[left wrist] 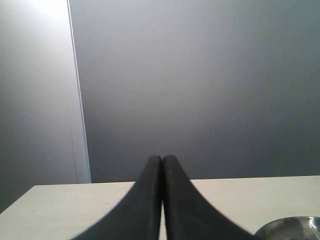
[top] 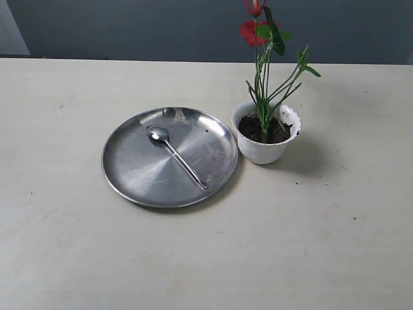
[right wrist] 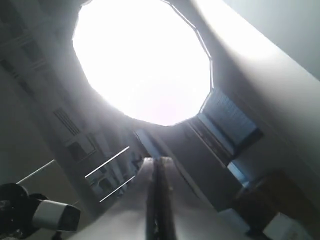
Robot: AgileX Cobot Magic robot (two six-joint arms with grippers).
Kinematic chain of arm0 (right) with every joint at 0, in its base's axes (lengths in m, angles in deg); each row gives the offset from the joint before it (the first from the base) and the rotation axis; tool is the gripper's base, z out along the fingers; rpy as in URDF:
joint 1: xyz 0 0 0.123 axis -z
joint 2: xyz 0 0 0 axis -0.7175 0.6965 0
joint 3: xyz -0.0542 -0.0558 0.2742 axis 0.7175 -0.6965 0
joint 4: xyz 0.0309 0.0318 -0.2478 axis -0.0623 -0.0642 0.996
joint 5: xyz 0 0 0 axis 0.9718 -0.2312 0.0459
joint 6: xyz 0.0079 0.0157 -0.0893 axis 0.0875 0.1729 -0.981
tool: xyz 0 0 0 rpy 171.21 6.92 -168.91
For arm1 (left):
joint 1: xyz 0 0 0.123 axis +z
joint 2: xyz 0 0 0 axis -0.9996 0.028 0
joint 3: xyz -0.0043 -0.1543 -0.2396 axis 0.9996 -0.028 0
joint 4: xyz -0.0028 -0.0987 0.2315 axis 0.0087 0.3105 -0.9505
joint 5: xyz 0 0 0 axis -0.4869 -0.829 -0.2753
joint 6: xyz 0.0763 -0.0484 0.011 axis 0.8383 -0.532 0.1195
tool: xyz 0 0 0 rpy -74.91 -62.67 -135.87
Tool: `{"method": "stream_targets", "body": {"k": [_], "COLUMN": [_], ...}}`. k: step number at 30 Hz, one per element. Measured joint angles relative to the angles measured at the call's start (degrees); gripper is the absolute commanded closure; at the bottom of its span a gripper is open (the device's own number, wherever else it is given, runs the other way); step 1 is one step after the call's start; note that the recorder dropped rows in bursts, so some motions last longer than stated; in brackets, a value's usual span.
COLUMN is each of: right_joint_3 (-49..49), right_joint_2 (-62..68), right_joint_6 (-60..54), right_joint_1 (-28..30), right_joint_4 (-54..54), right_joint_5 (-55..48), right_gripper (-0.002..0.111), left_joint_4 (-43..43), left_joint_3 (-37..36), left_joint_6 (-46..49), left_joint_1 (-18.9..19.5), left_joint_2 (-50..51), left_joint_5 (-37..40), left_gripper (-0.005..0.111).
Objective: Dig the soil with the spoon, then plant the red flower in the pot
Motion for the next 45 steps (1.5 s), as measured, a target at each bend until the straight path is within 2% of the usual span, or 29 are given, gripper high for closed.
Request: {"method": "stream_targets", "body": {"k": [6, 8, 14, 18, 21, 26, 30, 34, 39, 45], "right_joint_3": [0.0, 0.0, 0.0, -0.1, -0.8, -4.9, -10.7, -15.5, -16.4, -16.4], "right_joint_2": [0.0, 0.0, 0.0, -0.4, -2.6, -7.0, -7.5, -7.5, -7.5, -7.5], "right_joint_6": [-32.1, -39.8, -69.5, -87.7, -96.2, -99.8, -95.0, -94.3, -94.1, -94.1], "right_joint_1": [-3.0, -3.1, -3.1, -3.1, -2.2, 4.7, 13.5, 18.7, 23.3, 23.8], "right_joint_4": [-18.8, -27.0, -47.3, -51.1, -51.7, -51.7, -51.7, -50.4, -49.7, -49.6], "right_joint_5": [-1.8, -7.2, -36.6, -50.2, -52.2, -52.7, -53.3, -53.3, -55.7, -55.8], "right_gripper": [0.109, 0.109, 0.109, 0.109, 0.109, 0.109, 0.109, 0.109, 0.109, 0.109], "left_joint_4": [0.0, 0.0, 0.0, 0.0, 0.0, 0.0, 0.0, 0.0, 0.0, 0.0], "left_joint_3": [0.0, 0.0, 0.0, 0.0, 0.0, 0.0, 0.0, 0.0, 0.0, 0.0], "left_joint_6": [0.0, 0.0, 0.0, 0.0, 0.0, 0.0, 0.0, 0.0, 0.0, 0.0], "left_joint_1": [0.0, 0.0, 0.0, 0.0, 0.0, 0.0, 0.0, 0.0, 0.0, 0.0], "left_joint_2": [0.0, 0.0, 0.0, 0.0, 0.0, 0.0, 0.0, 0.0, 0.0, 0.0], "left_joint_5": [0.0, 0.0, 0.0, 0.0, 0.0, 0.0, 0.0, 0.0, 0.0, 0.0], "left_gripper": [0.106, 0.106, 0.106, 0.106, 0.106, 0.106, 0.106, 0.106, 0.106, 0.106]}}
